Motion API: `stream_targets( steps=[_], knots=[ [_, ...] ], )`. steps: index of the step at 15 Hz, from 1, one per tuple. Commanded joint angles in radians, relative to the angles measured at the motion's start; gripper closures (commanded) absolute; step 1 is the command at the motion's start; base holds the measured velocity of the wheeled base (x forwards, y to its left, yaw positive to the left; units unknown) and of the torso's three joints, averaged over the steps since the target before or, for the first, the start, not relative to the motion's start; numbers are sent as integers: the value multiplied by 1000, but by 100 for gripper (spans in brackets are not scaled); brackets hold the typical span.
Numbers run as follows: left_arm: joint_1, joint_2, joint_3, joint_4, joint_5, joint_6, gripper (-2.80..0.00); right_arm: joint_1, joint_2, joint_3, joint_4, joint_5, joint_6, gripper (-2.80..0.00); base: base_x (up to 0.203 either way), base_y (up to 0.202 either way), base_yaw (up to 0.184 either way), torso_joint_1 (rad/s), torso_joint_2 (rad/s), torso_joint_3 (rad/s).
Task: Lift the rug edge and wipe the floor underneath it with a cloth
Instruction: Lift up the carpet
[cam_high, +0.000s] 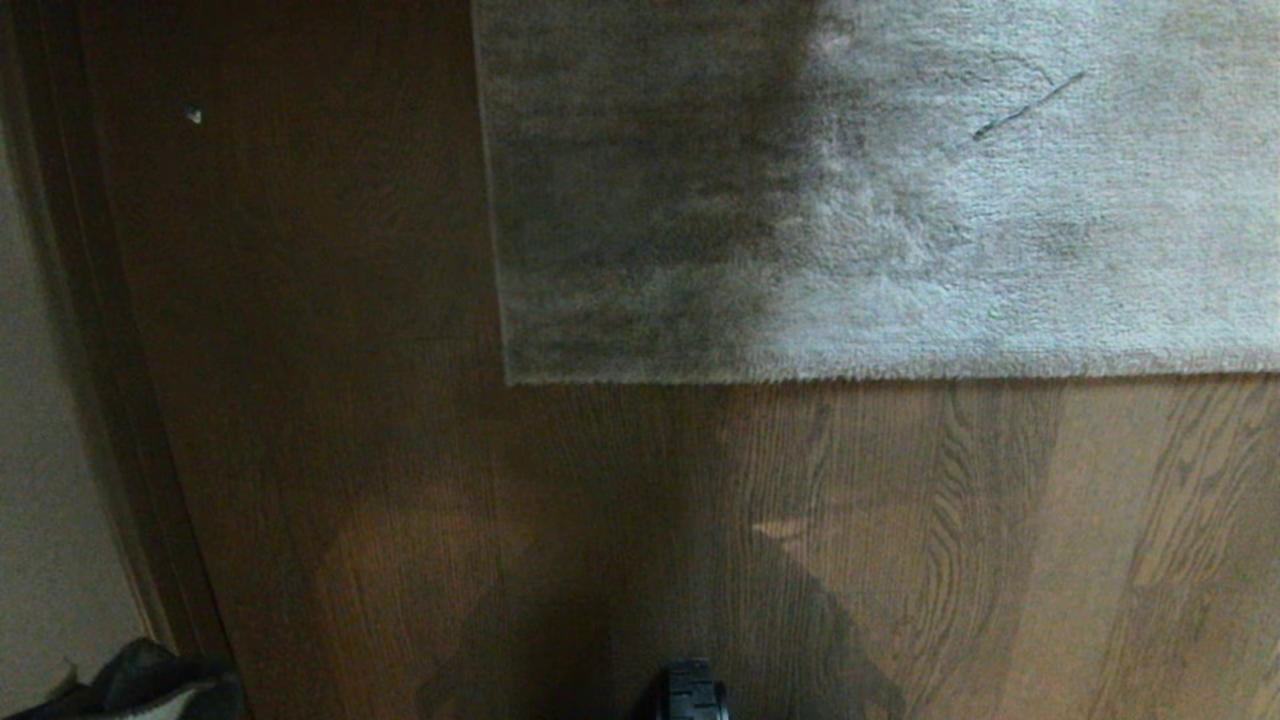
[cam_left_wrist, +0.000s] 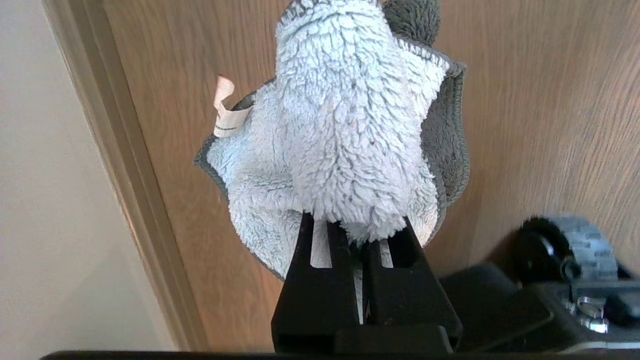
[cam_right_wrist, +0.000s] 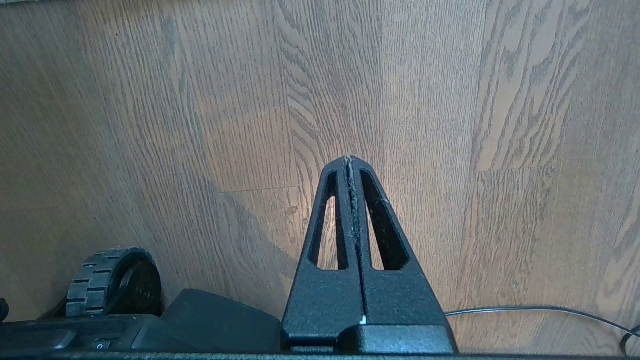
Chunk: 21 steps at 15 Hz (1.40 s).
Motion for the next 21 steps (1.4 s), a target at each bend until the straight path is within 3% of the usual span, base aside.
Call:
stream_targets(
  steps=[1, 21],
  knots=[
    [0, -34, 0, -1, 0, -1, 0, 0, 0, 0, 0, 0, 1, 0, 0, 0, 0, 0, 0, 0],
    [0, -34, 0, -2, 0, -1, 0, 0, 0, 0, 0, 0, 0, 0, 0, 0, 0, 0, 0, 0]
  ],
)
